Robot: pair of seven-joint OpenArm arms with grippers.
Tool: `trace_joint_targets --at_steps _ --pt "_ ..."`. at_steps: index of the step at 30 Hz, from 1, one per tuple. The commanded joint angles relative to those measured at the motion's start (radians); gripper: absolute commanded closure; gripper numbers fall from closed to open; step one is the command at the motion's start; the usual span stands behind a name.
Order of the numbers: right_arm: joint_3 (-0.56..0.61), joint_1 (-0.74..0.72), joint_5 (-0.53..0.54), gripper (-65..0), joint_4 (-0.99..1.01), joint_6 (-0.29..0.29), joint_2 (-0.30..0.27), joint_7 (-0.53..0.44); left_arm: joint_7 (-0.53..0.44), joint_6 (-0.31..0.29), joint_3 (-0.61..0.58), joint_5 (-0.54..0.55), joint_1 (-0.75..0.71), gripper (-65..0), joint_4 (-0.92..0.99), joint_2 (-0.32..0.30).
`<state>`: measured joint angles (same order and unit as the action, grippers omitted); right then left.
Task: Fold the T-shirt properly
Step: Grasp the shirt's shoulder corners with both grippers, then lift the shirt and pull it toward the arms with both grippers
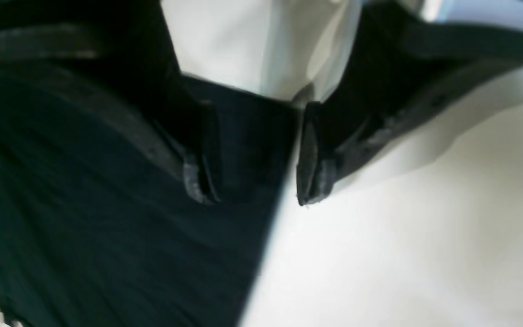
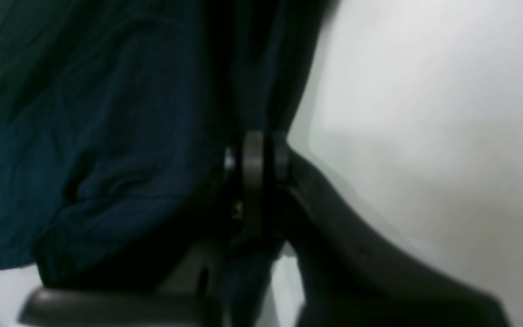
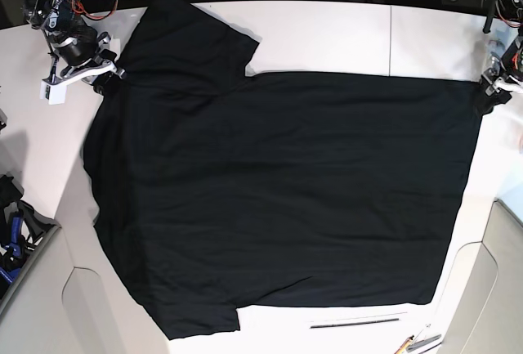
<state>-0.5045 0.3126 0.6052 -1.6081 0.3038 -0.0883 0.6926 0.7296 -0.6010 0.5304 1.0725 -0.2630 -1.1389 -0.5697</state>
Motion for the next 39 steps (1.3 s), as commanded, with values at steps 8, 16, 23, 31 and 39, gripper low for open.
trace_joint_targets --at_steps 8,16,23,31,39 --pt "-0.002 -0.002 -0.003 0.0 -0.011 0.003 -0.008 -0.003 0.072 -0.006 0.001 -0.008 -0.009 -29.3 -0.004 -0.002" --pt "-0.002 -0.002 -0.003 0.0 -0.011 0.003 -0.009 -0.003 0.067 -0.017 0.001 -0.015 -0.008 -4.9 -0.004 -0.002" --pt "-0.007 -0.002 -0.004 0.0 -0.014 0.003 -0.028 0.031 0.068 -0.04 0.002 -0.015 -0.009 0.0 -0.005 -0.014" --pt "-0.077 -0.001 -0.001 0.0 -0.067 0.004 -0.033 0.129 0.084 -0.077 0.069 -0.012 -0.009 0.0 -0.006 -0.035" --pt "-0.088 0.077 0.003 0.0 -0.243 0.008 -0.033 0.18 0.166 -0.097 0.175 0.13 -0.092 0.0 -0.02 -0.035"
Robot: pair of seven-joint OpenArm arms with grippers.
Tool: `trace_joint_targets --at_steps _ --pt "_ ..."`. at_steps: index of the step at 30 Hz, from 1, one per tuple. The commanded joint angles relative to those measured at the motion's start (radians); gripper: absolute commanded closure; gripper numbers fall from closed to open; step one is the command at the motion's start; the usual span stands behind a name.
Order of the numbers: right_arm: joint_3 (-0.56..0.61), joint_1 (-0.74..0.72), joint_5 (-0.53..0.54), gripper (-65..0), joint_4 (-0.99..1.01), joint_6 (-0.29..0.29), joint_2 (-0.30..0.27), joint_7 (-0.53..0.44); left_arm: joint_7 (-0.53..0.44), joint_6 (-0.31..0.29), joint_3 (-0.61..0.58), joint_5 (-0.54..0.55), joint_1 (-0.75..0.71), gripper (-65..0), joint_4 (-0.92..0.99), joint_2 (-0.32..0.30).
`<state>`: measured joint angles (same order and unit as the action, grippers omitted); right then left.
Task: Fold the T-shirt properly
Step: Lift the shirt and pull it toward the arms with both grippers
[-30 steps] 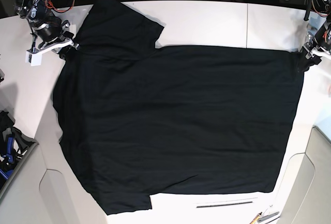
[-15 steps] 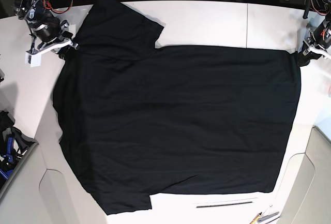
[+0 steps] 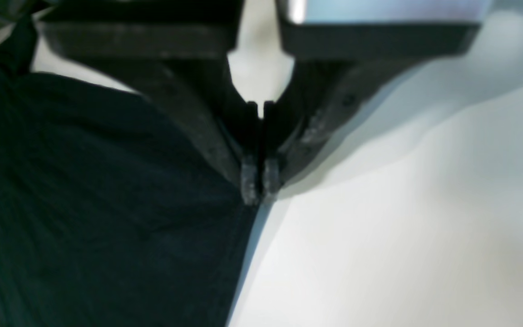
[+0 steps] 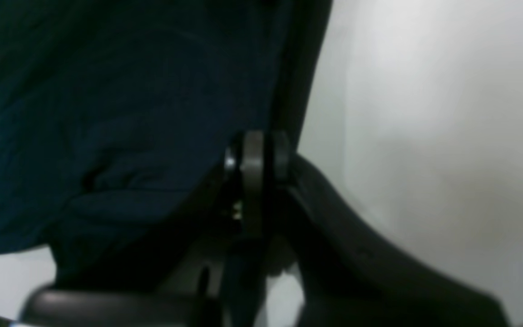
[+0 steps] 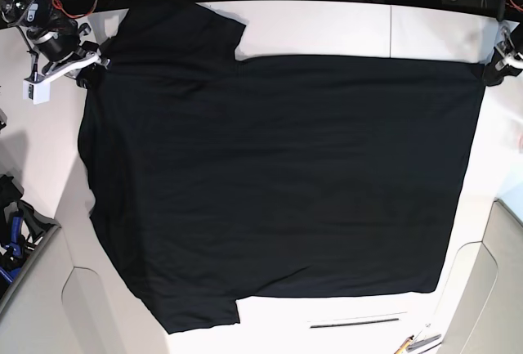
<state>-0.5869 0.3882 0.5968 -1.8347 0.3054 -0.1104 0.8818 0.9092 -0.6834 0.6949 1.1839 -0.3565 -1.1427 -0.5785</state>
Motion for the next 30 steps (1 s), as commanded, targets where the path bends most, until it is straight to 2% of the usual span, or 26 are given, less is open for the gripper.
trace_joint_targets --at_steps 1,8,13,19,24,30 --pt "-0.006 0.021 0.007 0.0 -0.043 0.006 -0.011 -0.008 -0.006 -0.015 0.027 0.036 -0.014 0.0 -0.021 -0.026" --pt "-0.011 0.178 0.002 0.0 -0.196 0.005 -0.01 -0.003 0.058 -0.015 0.15 0.14 -0.138 0.0 -0.125 -0.026" --pt "-0.011 0.271 0.001 0.0 -0.28 0.006 -0.01 0.041 0.068 -0.015 0.195 0.145 -0.203 0.0 -0.223 -0.026" --pt "-0.035 0.373 -0.005 0.0 -0.387 0.005 -0.005 0.047 0.083 -0.015 0.24 0.16 -0.237 0.0 -0.309 -0.026" --pt "-0.046 0.35 -0.002 0.0 -0.424 0.005 -0.005 0.023 0.082 -0.015 0.24 0.178 -0.215 0.0 -0.322 -0.025" --pt "0.006 0.207 -0.02 0.0 -0.367 0.006 -0.006 0.003 0.082 -0.015 0.216 0.163 -0.113 0.0 -0.322 -0.026"
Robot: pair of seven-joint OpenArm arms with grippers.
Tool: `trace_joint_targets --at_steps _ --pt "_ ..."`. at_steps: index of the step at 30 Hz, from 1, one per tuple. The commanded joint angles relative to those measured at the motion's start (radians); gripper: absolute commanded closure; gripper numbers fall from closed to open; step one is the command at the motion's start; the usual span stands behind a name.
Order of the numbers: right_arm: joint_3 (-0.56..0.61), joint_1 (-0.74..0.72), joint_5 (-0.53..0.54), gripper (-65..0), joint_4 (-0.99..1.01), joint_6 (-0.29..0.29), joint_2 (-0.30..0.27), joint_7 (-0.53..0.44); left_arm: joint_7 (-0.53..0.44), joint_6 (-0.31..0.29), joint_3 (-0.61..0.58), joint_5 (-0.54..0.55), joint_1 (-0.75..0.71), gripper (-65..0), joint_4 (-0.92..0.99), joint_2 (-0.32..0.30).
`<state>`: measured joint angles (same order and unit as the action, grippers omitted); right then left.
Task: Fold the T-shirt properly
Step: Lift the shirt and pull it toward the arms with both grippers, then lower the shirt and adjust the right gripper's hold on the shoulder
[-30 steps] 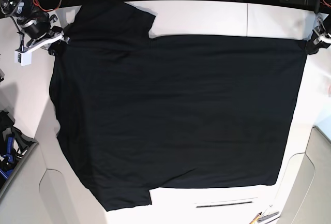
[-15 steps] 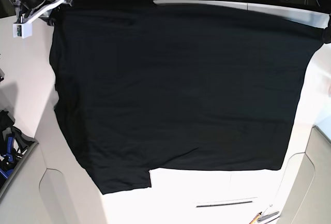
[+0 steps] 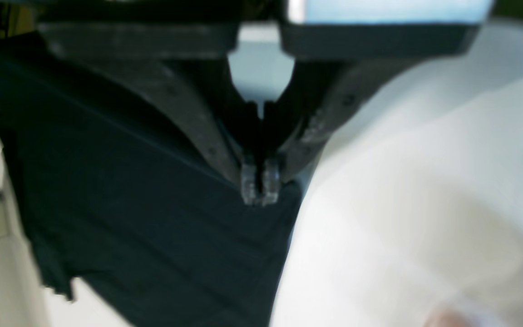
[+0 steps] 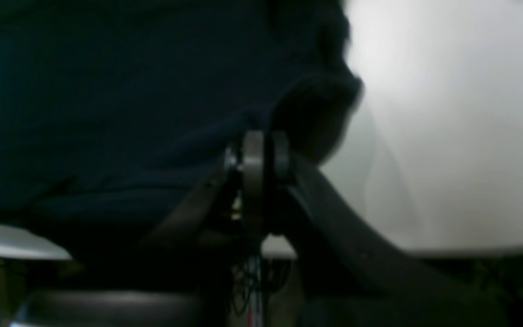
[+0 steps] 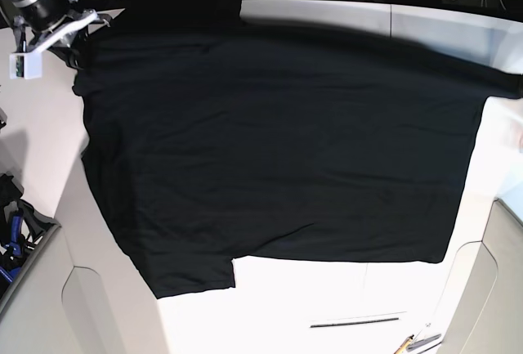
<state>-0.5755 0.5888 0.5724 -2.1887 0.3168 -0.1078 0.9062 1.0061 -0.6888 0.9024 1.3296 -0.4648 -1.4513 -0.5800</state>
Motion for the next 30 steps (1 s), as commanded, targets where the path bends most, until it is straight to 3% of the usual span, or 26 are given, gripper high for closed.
trace_joint_targets --at_steps 1,8,14,23,27,30 --pt "0.009 -0.018 -0.011 0.0 0.007 -0.006 -0.008 -0.027 -0.019 -0.009 -0.009 0.006 0.009 0.0 -0.014 -0.024" --pt "0.095 -0.202 -0.101 0.0 0.209 -0.006 -0.009 -0.099 -0.14 -0.009 -0.158 -0.189 0.095 0.0 -0.014 -0.024" --pt "0.1 -0.327 -0.102 0.0 0.304 -0.006 -0.011 -0.103 -0.227 -0.009 -0.169 -0.305 0.122 0.0 -0.014 -0.024" --pt "0.161 -0.465 -0.105 0.0 0.45 -0.005 -0.029 -0.125 -0.27 0.017 -0.169 -0.404 0.121 0.0 -0.013 -0.023" --pt "0.218 -0.495 -0.168 0.0 0.529 -0.006 -0.058 -0.171 -0.292 0.065 -0.169 -0.446 0.122 0.0 -0.013 -0.024" --pt "0.23 -0.515 -0.174 0.0 0.563 -0.006 -0.063 -0.181 -0.293 0.068 -0.169 -0.452 0.122 0.0 -0.013 -0.023"
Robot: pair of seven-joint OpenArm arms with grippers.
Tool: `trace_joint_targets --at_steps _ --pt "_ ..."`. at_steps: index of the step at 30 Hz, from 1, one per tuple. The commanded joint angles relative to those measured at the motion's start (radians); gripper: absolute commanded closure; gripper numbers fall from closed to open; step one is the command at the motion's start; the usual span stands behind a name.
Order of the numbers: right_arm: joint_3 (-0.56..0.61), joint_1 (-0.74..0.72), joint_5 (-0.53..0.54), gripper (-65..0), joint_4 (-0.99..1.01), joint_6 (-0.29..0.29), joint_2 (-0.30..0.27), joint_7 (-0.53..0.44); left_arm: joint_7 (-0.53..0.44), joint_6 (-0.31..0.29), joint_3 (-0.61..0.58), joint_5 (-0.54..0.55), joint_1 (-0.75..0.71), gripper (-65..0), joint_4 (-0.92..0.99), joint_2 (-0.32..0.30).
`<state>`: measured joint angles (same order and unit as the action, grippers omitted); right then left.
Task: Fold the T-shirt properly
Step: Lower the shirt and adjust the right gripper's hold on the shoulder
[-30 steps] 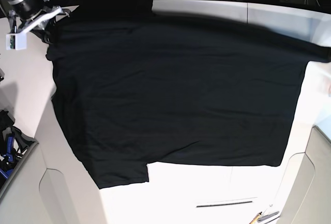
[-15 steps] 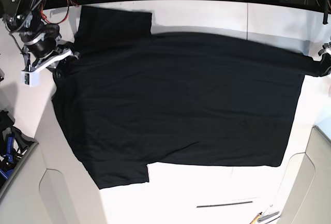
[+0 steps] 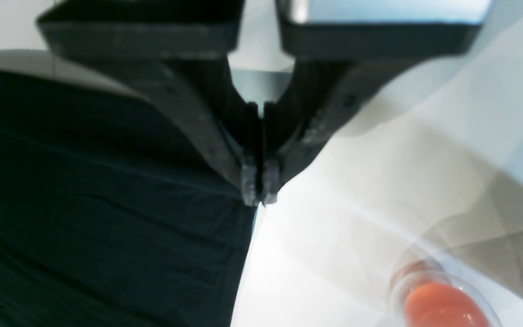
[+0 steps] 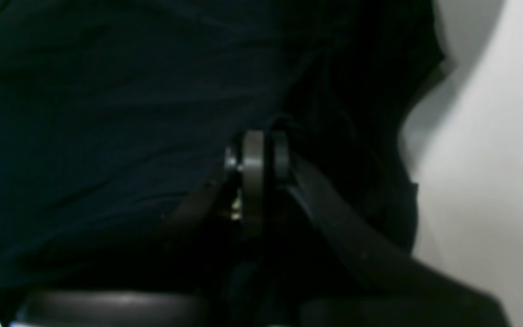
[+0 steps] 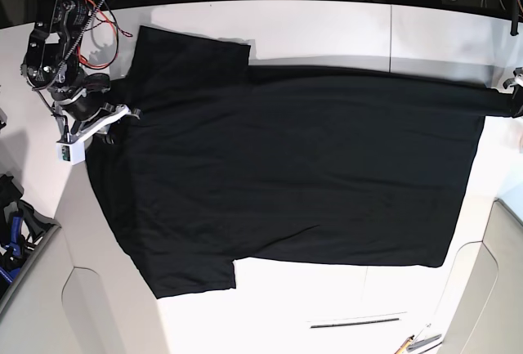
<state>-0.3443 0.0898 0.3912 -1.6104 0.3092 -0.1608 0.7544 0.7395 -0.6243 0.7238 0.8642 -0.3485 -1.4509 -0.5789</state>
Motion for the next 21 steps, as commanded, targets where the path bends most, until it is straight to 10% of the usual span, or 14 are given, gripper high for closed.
trace_joint_targets --at_steps 1,14,17,21 --pt "-0.001 -0.021 0.008 0.0 -0.012 0.002 -0.01 -0.03 -0.027 0.004 0.01 0.013 0.005 0.0 -0.014 -0.024" --pt "-0.001 -0.034 0.008 0.0 -0.013 0.002 -0.01 -0.04 -0.037 0.003 0.01 0.014 0.005 0.0 -0.014 -0.019" --pt "-0.001 -0.034 0.009 -0.6 -0.013 0.002 -0.011 -0.04 -0.037 0.003 0.009 0.014 0.005 -12.4 -0.014 -0.019" --pt "-0.001 -0.034 0.009 -18.4 -0.018 0.002 -0.01 -0.04 -0.037 0.003 0.01 0.014 0.005 -18.3 -0.014 -0.019"
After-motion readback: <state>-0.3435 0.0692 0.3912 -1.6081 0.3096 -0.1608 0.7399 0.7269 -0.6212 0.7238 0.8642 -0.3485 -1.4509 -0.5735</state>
